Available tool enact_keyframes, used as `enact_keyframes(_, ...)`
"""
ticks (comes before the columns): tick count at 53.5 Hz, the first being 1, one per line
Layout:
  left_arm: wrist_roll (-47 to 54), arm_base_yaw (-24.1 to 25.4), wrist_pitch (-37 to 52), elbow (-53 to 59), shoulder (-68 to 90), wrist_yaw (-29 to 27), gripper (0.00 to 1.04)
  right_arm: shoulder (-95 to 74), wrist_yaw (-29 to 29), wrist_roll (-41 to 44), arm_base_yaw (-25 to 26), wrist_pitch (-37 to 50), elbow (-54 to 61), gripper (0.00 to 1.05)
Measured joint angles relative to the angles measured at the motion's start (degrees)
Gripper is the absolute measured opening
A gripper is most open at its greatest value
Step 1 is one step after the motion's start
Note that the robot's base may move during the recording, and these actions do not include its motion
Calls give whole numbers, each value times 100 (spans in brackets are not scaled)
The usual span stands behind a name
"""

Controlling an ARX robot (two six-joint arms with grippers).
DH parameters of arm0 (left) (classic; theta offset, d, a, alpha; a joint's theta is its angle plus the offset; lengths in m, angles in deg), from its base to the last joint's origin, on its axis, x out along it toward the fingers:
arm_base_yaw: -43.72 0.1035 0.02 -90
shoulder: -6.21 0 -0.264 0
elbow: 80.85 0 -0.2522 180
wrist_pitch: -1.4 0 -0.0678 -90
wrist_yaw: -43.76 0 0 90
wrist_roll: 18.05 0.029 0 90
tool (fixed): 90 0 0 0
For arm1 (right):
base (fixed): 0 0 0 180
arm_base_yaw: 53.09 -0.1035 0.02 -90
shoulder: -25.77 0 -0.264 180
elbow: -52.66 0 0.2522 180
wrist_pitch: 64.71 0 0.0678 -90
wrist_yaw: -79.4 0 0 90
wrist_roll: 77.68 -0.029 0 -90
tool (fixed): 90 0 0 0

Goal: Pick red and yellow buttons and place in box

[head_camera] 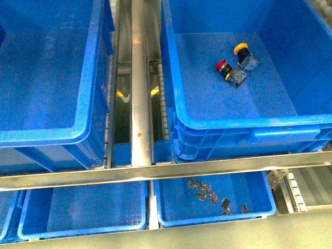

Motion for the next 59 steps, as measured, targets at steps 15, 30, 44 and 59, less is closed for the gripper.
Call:
enact_keyframes(15, 0, 0, 0, 2, 0, 0, 97, 33, -9, 0, -2, -20, 0, 4)
enact_keyframes(30, 0, 0, 0, 2, 0, 0, 97, 33, -7, 9, -2, -22, 0, 9)
enact_keyframes(44, 0, 0, 0, 0, 0, 0, 97, 33, -7, 9, -2, -22, 0, 55)
enact_keyframes(59, 0, 0, 0, 2, 0, 0, 97, 33, -7, 7, 0, -22, 0, 100)
